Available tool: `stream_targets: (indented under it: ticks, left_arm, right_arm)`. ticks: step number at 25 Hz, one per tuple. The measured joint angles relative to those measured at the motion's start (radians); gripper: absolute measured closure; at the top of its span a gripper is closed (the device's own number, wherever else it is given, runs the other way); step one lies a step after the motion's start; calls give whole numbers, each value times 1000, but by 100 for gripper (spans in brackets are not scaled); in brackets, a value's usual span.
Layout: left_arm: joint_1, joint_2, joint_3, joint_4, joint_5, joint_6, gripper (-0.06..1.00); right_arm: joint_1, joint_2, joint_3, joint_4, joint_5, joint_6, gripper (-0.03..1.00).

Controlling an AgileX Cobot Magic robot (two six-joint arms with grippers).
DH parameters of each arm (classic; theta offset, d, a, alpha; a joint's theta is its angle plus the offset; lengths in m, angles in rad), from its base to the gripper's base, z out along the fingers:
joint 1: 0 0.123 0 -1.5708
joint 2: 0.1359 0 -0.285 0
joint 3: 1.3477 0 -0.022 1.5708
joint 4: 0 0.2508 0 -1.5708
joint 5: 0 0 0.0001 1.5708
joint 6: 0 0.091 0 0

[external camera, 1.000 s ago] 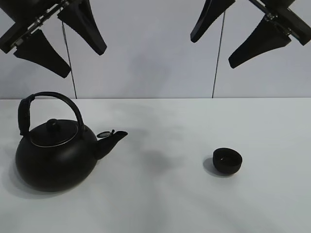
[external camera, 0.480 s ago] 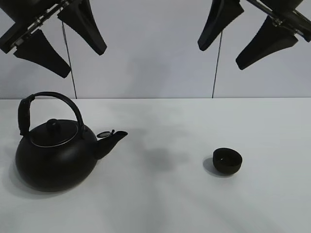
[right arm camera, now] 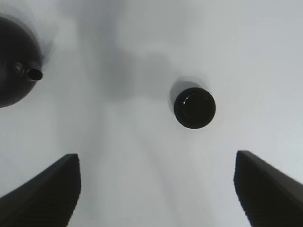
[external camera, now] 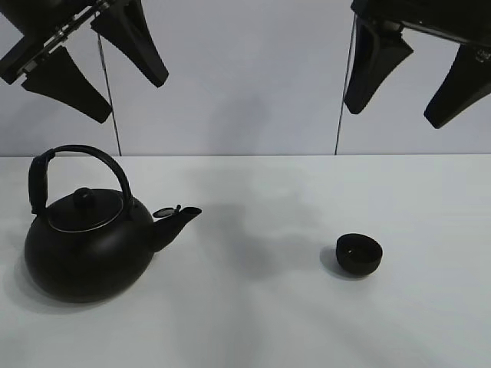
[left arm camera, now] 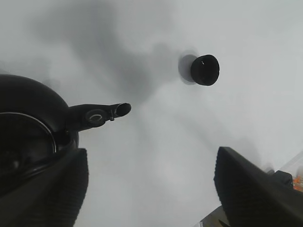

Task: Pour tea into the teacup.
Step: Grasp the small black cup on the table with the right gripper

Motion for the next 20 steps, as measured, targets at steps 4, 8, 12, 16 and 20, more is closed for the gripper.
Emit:
stream_targets:
  ticks: [4,8,12,16,20]
  left_arm:
    - [0,0,0,0,-1,0,41]
    - [0,0,0,0,-1,0,41]
    - [0,0,0,0,-1,0,41]
    - [0,0,0,0,-1,0,41]
    - [0,0,0,0,-1,0,41]
  right_arm:
    - [0,48,-3,-42,29,24,36]
    - [4,125,-3,-74,32,38,36]
    - [59,202,-3,-173,11,90,36]
    - [120,270,-3,-261,-35,170,36]
    - [123,323,-8,-256,-67,190,36]
